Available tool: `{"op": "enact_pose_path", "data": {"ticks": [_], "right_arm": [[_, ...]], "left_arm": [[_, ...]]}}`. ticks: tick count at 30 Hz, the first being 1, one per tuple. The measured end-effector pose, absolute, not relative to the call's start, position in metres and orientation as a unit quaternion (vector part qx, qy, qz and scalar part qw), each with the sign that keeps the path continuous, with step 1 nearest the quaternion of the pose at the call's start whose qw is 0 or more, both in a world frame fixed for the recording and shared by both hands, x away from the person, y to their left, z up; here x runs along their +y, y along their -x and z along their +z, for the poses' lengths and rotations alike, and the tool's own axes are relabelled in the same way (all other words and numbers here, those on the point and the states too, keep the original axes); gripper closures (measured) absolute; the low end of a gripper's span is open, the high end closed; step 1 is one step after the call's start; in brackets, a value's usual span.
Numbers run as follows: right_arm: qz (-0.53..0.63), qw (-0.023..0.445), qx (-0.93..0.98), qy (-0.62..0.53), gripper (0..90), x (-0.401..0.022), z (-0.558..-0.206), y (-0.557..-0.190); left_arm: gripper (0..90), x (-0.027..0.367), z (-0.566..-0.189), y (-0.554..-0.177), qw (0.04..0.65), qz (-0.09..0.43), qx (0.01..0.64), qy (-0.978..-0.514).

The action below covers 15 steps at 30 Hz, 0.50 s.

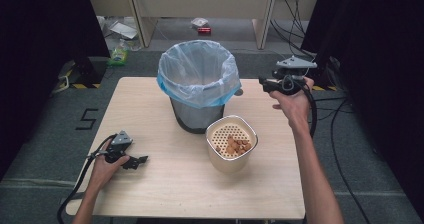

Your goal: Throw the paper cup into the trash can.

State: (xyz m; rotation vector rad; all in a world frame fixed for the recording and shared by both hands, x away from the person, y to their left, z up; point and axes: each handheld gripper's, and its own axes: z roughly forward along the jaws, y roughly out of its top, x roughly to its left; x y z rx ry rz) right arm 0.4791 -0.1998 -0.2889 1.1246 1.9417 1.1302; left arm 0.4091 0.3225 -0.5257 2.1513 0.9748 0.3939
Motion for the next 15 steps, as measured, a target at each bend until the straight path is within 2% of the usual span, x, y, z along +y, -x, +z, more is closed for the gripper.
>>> {"op": "enact_pose_path", "data": {"ticks": [3,15], "right_arm": [[0.422,0.309,0.737,-0.428,46.5,-0.204,-0.298,-0.476],[0.377,0.279,0.763,-0.444,44.1,-0.230,-0.380,-0.449]], "left_arm": [[0.0,0.323,-0.525,-0.409,0.364,0.152,0.378,-0.838],[0.0,0.323,-0.525,-0.409,0.364,0.152,0.378,-0.838]]}}
